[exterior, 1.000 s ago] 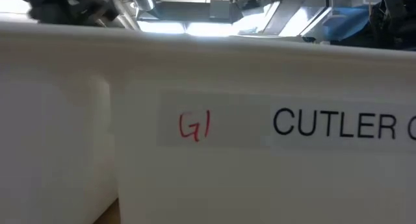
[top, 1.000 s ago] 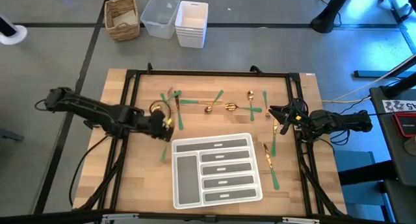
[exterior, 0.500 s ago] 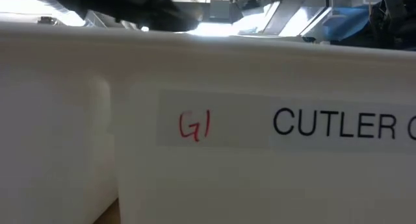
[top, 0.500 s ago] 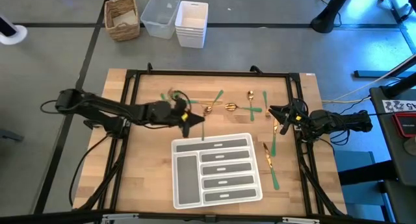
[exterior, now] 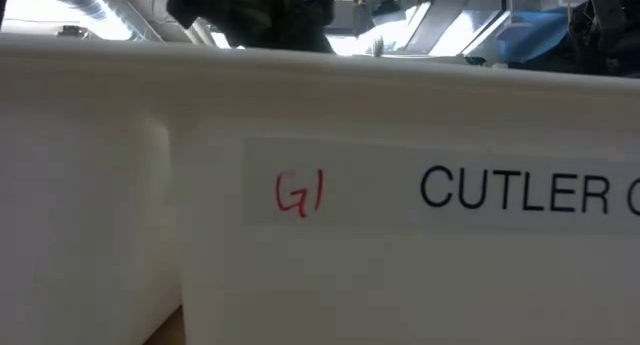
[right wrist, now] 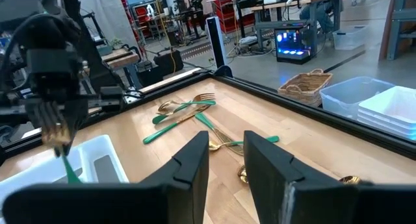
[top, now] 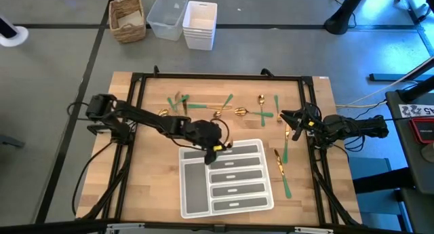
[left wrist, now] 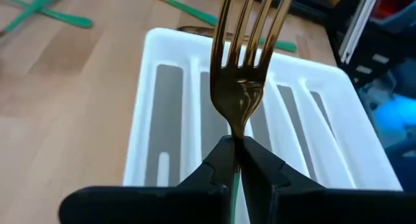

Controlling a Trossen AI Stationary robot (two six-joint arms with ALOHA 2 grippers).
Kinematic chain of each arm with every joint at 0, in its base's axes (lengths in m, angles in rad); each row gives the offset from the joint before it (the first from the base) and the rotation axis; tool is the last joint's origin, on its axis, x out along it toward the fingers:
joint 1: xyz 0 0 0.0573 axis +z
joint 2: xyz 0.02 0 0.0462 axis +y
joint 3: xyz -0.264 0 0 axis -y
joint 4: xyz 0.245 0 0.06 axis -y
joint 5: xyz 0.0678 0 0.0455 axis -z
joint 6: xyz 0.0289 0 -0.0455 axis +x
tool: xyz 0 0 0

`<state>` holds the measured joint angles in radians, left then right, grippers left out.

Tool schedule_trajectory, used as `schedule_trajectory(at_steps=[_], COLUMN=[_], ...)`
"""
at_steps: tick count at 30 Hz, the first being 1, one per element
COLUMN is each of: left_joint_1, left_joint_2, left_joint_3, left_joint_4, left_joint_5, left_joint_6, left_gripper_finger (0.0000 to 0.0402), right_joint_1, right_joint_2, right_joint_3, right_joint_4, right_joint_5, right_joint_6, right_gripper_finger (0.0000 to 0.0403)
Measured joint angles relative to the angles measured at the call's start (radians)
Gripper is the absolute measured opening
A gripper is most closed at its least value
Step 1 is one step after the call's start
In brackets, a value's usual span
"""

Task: Sort silverware
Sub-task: Put the green fork into the white silverware tray

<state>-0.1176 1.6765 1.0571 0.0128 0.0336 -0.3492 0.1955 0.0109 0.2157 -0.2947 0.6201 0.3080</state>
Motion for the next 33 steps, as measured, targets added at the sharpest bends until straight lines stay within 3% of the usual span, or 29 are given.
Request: schedule_trajectory(at_steps=[15,26,33], left_joint_1=[-0.005,-0.007,-0.004], left_joint_2=[0.167,0.173,0.164], left_joint_3=[0.041,0.036,0.036], left_joint_4=[0.014,-0.001,0.014], left_joint_5=[-0.004,0.001,0.002], left_joint_6=[0.047,0.129,0.113], left_gripper_finger=[0.0027,0.0088,0.0106], right_joint_1=[0.0,0.0,0.0], right_joint_2=[0.0,0.0,0.008], right_joint_3=[0.0,0.0,0.0], right_joint_4=[0.002,0.007,0.057], right_joint_5=[0.001,0.001,0.002], right_joint_6=[0.0,0.0,-0.009], right_gripper_finger=[0.0098,0.0098,0.0098])
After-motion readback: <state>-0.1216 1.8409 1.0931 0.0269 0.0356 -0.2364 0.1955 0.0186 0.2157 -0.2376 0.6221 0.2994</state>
